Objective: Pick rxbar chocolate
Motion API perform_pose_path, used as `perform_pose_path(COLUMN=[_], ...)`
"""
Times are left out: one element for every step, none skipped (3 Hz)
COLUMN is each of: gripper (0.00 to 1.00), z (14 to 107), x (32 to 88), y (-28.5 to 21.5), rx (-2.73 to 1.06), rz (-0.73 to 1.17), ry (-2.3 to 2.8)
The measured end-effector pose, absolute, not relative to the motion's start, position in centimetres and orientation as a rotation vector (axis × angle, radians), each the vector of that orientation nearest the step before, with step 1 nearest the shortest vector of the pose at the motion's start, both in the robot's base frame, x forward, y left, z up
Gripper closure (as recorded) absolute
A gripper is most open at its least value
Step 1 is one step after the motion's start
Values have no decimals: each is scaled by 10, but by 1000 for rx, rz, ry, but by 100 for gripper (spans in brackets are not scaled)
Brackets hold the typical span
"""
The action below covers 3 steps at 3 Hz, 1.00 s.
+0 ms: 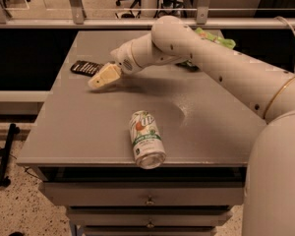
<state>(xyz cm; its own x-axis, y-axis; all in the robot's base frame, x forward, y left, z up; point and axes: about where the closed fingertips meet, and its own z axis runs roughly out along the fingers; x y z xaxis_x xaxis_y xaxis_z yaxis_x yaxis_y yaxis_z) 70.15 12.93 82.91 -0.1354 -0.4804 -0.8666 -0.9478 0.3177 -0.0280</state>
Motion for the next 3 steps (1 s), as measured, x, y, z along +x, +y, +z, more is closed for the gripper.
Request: perform_pose_path(gripper=[39,62,85], z=[824,828,832], x=[708,712,714], y=[124,119,114], rx=[-1255,-1235,-1224], rz=[710,702,696], ry=[1771,1769,1765])
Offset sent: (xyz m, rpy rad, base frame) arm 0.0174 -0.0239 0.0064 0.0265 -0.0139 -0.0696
